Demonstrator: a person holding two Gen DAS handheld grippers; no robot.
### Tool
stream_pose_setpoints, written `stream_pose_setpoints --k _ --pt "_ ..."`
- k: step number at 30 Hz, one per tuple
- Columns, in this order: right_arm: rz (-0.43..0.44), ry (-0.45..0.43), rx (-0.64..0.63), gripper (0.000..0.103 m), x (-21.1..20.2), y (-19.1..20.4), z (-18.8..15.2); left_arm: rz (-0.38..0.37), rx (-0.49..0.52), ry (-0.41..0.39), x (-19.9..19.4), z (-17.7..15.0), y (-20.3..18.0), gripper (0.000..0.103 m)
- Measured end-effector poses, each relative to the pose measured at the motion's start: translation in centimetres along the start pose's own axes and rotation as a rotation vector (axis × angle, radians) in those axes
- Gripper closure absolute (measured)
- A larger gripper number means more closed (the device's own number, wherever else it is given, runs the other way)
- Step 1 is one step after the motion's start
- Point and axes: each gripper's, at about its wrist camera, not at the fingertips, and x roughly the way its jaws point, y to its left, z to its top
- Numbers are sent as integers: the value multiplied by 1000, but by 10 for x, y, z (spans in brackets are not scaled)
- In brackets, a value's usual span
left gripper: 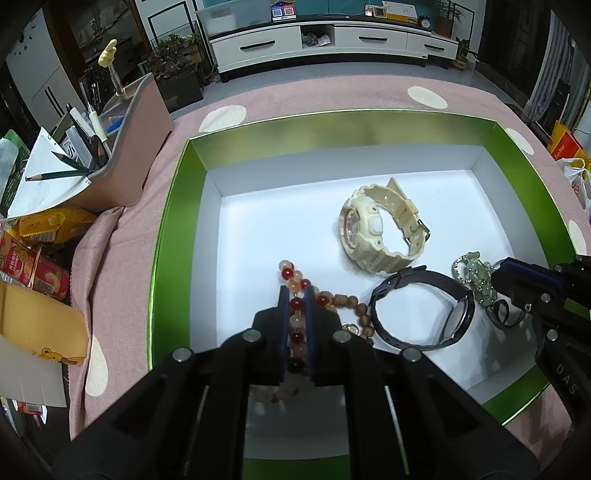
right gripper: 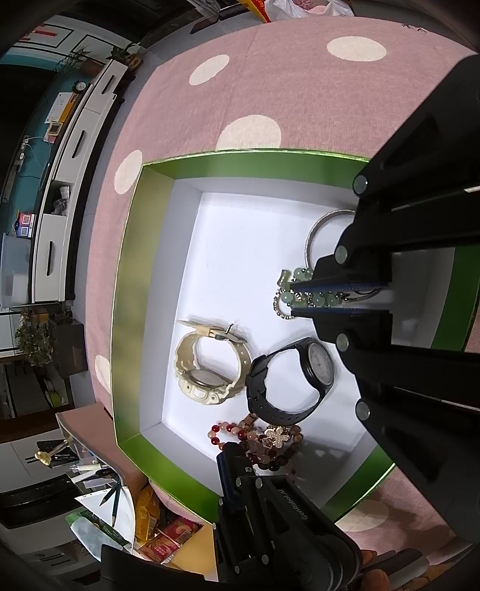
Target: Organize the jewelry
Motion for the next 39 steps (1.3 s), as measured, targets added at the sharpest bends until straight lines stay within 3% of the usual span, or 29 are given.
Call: stream_pose_setpoints --k 11,18,19,21,25,31,34,37,39 --pt "-2 -27 14 95 -14 -3 -1 -3 2 -23 -15 -2 -4 81" --pt "-10 -47 10 92 -26 -2 -2 3 6 -41 -26 -5 -5 65" --pt "-10 -51 11 85 -29 -2 -2 4 5 -44 -27 -5 -5 57" --pt "-13 -58 14 76 -32 -2 -3 9 5 -54 -32 -6 -5 52" --pt "-28 -77 21 70 -41 -4 -5 10 -3 -70 -41 -7 -2 39" --pt "-75 -131 36 28 -62 -6 -9 21 -16 -118 -63 -12 3 18" --pt "-91 -161 49 14 -75 -7 -12 17 -30 -145 -77 -14 7 11" --pt "-95 -178 65 2 -87 -8 -13 27 -40 -172 -93 -16 9 5" --pt "-96 -181 71 1 -93 -9 -14 30 -48 -190 -103 -16 12 2"
